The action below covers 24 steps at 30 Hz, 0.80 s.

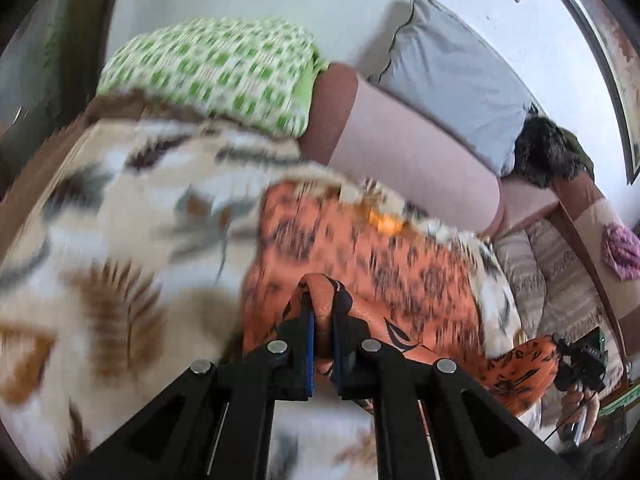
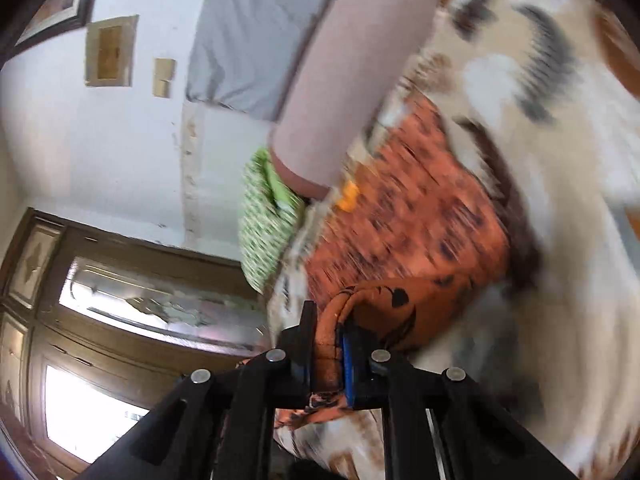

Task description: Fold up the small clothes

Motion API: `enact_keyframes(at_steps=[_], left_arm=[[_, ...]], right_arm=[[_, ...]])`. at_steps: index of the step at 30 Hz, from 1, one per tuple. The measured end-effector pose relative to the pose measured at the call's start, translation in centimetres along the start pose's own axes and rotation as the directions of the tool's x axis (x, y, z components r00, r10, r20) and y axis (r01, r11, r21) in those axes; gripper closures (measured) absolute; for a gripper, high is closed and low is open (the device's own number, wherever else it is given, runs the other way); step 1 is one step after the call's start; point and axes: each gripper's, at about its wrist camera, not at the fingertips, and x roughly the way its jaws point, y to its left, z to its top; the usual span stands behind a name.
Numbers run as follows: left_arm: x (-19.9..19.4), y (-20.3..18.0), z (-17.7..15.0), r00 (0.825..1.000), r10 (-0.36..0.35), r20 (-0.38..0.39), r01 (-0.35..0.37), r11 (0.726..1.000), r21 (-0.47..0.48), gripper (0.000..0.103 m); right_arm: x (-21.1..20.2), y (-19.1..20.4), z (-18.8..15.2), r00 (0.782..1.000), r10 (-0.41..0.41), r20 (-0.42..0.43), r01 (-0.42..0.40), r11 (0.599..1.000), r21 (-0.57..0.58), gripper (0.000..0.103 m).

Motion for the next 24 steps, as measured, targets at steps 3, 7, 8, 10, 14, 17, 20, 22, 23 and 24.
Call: enact_keyframes(at_steps=[3,7,8,10,14,17,20,22,23,24], left_arm=[[4.3,0.0,5.5,0.999,0.028,0.031,-0.027,1.0,-0.016,0.096],[12.4,1.9,10.0,0.994,0.108,0.033,-0.104,0.988,-0.113,0.093],[15.7,3.0,10.6,0.989,0.148,-0.029,-0.151,0.973,-0.174,0.089],[20.9,5.2,10.7,0.969,0.185,-0.163,-0.22,0.948,-0.229,0.079],[21.8,7.6,9.4,0.954,0.237,-0.182,-0.276,0.933,-0.231,0.07],[17.4,7.9,8.0,0.956,0.278,-0.093,-0.291,0.939,-0.183,0.041],[15.1,7.5,5.6,0.97,0.218,-0.104,-0.23,0.965,-0.123,0.041],[15.6,6.9,3.8,0.973,0.171,-0.156,-0.189,0.976,-0.107,0.041],[16.4,6.3,2.8,0.969,0.151,-0.195,-0.17,0.982,-0.085,0.041],[17.4,5.7,1.7,0.963,0.14,-0.231,-0.16,0.985,-0.069,0.041]], right_arm=[[4.0,1.2,7.1,0.999,0.013,0.046,-0.012,1.0,-0.017,0.091],[10.8,-2.6,15.2,0.995,-0.069,0.066,0.065,0.996,0.062,0.088],[12.5,-4.5,16.3,0.992,-0.121,0.046,0.115,0.987,0.111,0.081],[15.8,-8.6,16.6,0.957,-0.289,-0.022,0.288,0.942,0.172,0.036],[15.6,-9.0,14.1,0.935,-0.353,-0.031,0.354,0.932,0.074,0.03],[13.8,-6.9,13.5,0.924,-0.383,-0.014,0.381,0.922,-0.065,0.03],[13.5,-6.4,12.7,0.896,-0.44,-0.06,0.427,0.891,-0.155,0.03],[14.0,-7.3,12.0,0.888,-0.449,-0.101,0.431,0.888,-0.164,0.03],[14.4,-7.9,11.5,0.886,-0.447,-0.122,0.427,0.89,-0.16,0.03],[15.1,-8.6,11.2,0.886,-0.439,-0.151,0.418,0.896,-0.151,0.03]])
